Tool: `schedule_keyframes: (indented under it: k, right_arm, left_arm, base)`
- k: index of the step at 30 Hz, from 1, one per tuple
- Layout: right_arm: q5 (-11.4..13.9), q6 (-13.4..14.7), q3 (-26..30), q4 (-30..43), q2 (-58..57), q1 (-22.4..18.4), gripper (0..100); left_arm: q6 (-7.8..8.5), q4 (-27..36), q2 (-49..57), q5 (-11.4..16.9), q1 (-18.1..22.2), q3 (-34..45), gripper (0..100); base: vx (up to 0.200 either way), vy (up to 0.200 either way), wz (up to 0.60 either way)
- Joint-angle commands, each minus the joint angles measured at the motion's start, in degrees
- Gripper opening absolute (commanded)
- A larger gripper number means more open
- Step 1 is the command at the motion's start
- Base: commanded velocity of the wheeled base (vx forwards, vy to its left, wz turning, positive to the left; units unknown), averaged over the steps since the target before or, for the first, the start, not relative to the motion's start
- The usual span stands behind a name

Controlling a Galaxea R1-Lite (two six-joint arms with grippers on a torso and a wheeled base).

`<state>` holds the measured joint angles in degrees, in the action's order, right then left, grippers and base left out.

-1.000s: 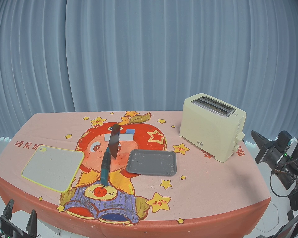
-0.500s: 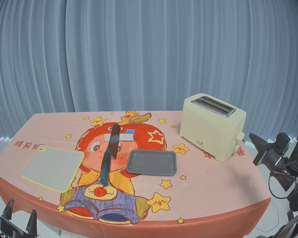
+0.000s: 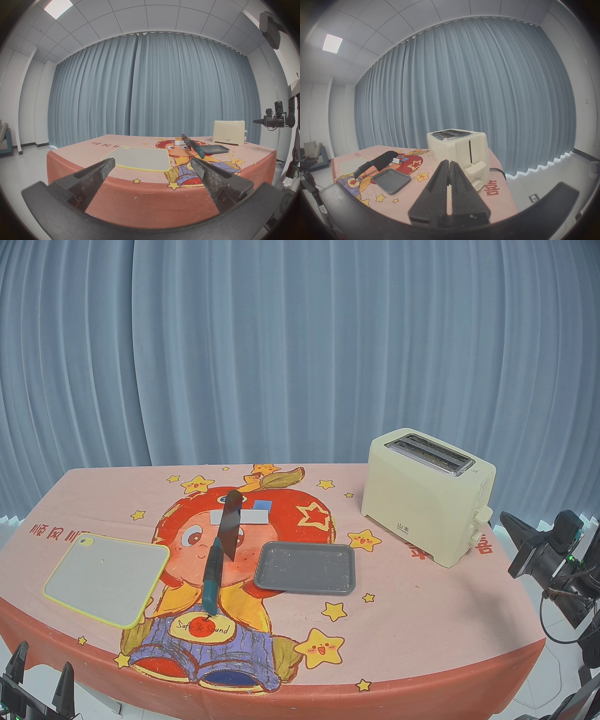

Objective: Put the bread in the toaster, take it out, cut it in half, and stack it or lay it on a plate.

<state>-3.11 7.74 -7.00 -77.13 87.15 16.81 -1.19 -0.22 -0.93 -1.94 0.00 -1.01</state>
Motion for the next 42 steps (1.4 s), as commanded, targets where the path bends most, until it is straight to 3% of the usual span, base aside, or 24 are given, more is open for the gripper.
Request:
schedule_keyframes:
  k: [1, 31, 42]
  right_arm:
    - [0.03, -0.01, 0.14, -0.04, 0.12, 0.06, 0]
    - [-0.23, -0.01, 2.34, -0.04, 1.62, 1.65, 0]
    - [-1.46, -0.01, 3.75, 0.75, 1.97, 2.09, 0]
  left_arm:
    - [-0.04, -0.04, 0.40, 0.00, 0.00, 1.01, 100]
    - [-0.04, -0.04, 0.40, -0.08, 0.00, 1.01, 100]
    - [-0.04, -0.04, 0.40, -0.08, 0.00, 1.01, 100]
  base:
    - [0.000, 0.000, 0.00]
    - [0.000, 0.000, 0.00]
    - [0.000, 0.000, 0.00]
